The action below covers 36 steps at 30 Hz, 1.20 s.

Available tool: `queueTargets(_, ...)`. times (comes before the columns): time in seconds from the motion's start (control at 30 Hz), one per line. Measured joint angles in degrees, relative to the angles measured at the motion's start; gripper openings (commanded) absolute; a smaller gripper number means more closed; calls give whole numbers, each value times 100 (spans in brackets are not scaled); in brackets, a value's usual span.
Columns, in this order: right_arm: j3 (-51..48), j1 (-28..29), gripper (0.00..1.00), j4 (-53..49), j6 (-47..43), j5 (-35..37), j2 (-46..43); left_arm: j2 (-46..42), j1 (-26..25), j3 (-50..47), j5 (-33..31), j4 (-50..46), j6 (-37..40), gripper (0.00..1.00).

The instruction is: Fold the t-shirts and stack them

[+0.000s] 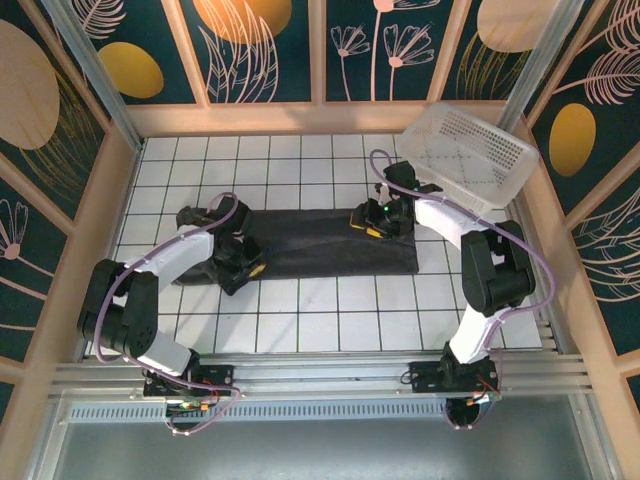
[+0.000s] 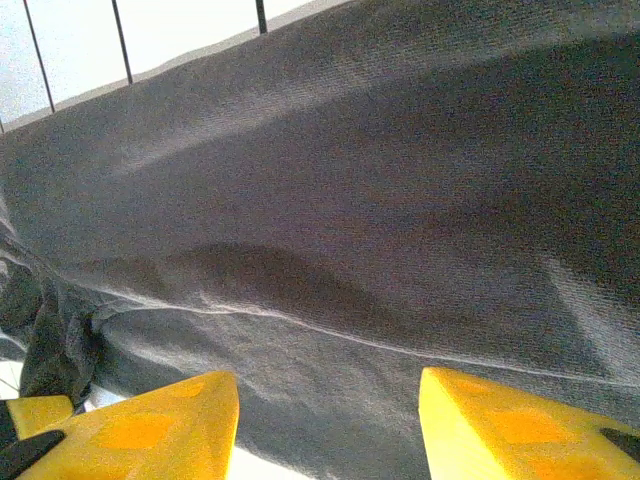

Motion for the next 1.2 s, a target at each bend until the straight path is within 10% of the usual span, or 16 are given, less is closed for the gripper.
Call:
queueTargets(0.13,-35,0,51,28,0,-7,-48,11,-136,59,22,-61,-79,42)
queueTargets(0.5,-144,133,54,197,-94,-295,-52,-693,-240,219,-1060,-898,157,66)
queueTargets(0.83,-118,890,54,376,-374,-557,-46,-2745,-236,-1816,-1255,817,-2785,77)
queueTargets(1.2,-2,894,54,426,-503,-595,37,-2251,-236,-2074,-1233,2006,-4481,78)
